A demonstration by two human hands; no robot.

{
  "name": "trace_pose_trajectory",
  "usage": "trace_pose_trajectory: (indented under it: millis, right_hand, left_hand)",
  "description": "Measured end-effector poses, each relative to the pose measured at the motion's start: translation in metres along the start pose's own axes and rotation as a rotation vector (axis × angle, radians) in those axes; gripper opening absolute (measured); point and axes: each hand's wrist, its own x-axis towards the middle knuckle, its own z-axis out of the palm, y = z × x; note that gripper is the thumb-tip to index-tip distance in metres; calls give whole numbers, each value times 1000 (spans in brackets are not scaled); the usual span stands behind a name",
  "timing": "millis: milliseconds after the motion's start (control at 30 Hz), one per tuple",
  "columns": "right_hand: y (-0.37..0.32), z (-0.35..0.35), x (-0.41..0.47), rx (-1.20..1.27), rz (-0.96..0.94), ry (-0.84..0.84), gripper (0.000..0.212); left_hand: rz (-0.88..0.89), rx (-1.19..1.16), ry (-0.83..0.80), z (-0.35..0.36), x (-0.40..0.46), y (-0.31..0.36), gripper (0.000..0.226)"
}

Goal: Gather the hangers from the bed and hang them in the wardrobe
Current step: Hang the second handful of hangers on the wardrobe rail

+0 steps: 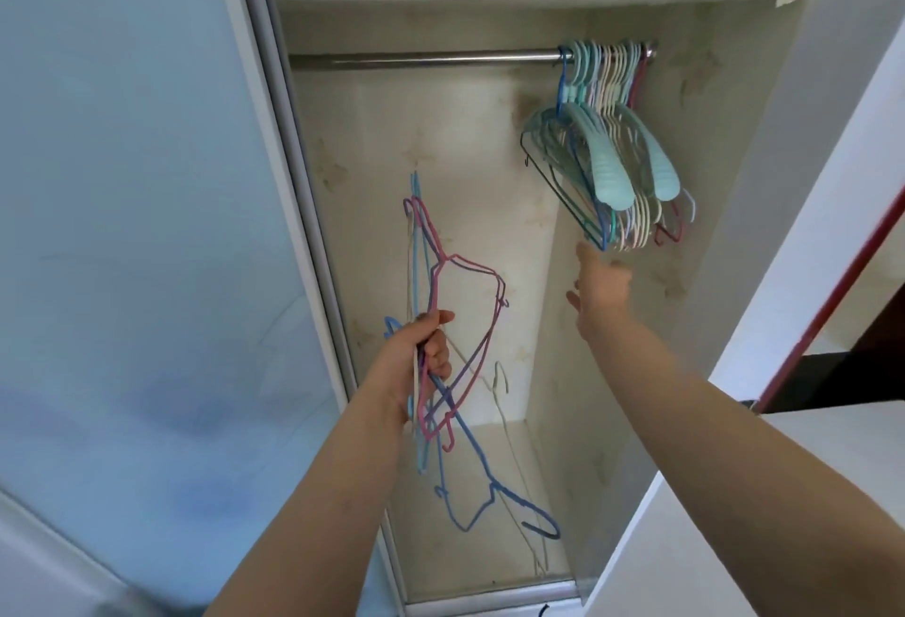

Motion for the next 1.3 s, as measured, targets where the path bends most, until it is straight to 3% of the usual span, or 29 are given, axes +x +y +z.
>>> trace_pose_trajectory:
  millis: [33, 133, 167, 233, 333, 433, 533, 600, 733, 833, 967, 1300]
  right_hand:
    - [11, -3, -21, -38, 47, -109, 75]
    - [39, -8, -86, -332, 132, -654, 71]
    - [48, -8, -101, -423, 147, -774, 77]
    - [63, -5, -115, -529, 117, -857, 92]
    - [78, -2, -97, -462, 17, -652, 79]
    - [89, -20, -61, -625, -234, -372, 59]
    - [111, -51, -33, -936, -235, -322, 72]
    - [126, -66, -16, -1049, -159, -288, 66]
    - [158, -100, -1, -933, -82, -263, 36]
    - [170, -126, -19, -893, -164, -225, 31]
    - [174, -153, -37, -913, -181, -99, 34]
    - [180, -206, -59, -811, -24, 64, 41]
  left_hand:
    - [1, 16, 0, 0, -1, -3, 22]
    - [-25, 72, 9, 5, -3, -11, 24]
    - [-35, 119, 18, 7, -4, -14, 26]
    - [-55, 235, 45, 11, -7, -19, 26]
    - [-99, 277, -11, 6, -8, -24, 26]
    - [-186, 321, -115, -6, -17, -25, 29]
    - [-328, 313, -200, -20, -35, -27, 34]
    - [-388, 300, -278, -26, -39, -26, 34]
    - [-455, 292, -343, -43, -43, -32, 35]
    - [-486, 328, -243, -49, -50, -35, 31]
    - [-526, 309, -128, -57, -51, -37, 23]
    - [-585, 179, -176, -66, -45, -43, 27]
